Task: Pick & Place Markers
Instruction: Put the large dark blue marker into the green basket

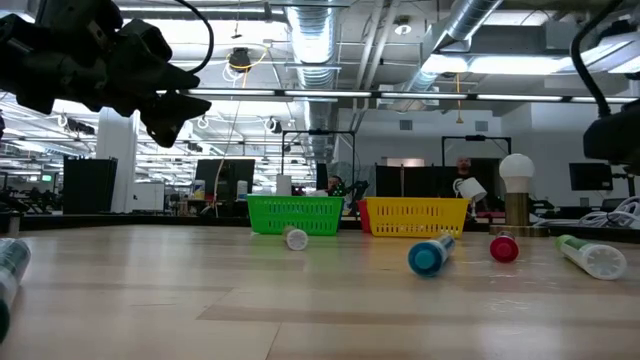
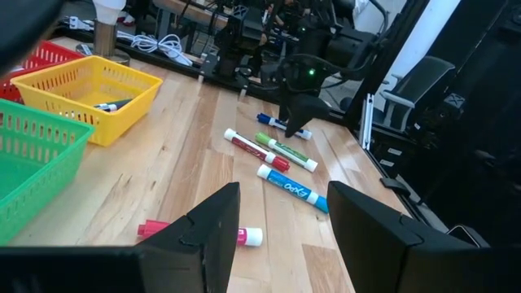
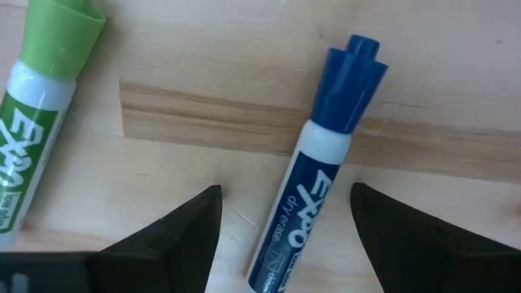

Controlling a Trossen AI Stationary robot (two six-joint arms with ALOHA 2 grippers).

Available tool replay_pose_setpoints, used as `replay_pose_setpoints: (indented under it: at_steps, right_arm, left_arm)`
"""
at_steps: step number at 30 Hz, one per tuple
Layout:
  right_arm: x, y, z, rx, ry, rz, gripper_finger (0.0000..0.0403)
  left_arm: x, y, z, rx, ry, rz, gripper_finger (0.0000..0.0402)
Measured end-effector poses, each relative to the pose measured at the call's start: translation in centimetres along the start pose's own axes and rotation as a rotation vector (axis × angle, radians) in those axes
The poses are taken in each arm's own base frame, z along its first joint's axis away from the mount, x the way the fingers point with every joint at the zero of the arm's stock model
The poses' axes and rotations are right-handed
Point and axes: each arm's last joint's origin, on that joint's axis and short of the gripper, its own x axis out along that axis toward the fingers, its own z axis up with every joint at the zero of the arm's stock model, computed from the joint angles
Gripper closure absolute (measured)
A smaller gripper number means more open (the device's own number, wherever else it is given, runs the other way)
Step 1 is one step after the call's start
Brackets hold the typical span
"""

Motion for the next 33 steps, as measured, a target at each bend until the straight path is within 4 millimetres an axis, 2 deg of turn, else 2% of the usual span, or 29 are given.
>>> replay_pose_setpoints:
  at_steps: [6, 16, 21, 28, 33]
  right_arm:
    - [-0.5, -0.4, 0.2, 0.003, 0.004, -0.007, 0.017]
    - [-0.6, -0.7, 0.2, 0.004, 0.0, -0.027, 0.0299]
    - [-0.6, -0.7, 0.2, 0.001, -0.001, -0.027, 0.0345]
    - [-0.9, -0.6, 0.0, -0.006, -0.004, -0.029, 0.0347]
    - [-2.2, -0.7, -0.5, -0.027, -0.025, -0.031, 0.0346]
  left_arm:
    - [0.0, 0.0, 0.0, -0.003, 0.002, 0.0, 0.0216]
    - [0.0, 0.0, -0.1, -0.004, 0.002, 0.0, 0.0216]
    - [0.0, 0.0, -0.1, -0.007, 0.002, 0.0, 0.0216]
    - [0.0, 0.0, 0.0, -0.007, -0.005, -0.002, 0.0216]
    - [0.0, 0.0, 0.1, -0.005, -0.021, -0.006, 0.0216]
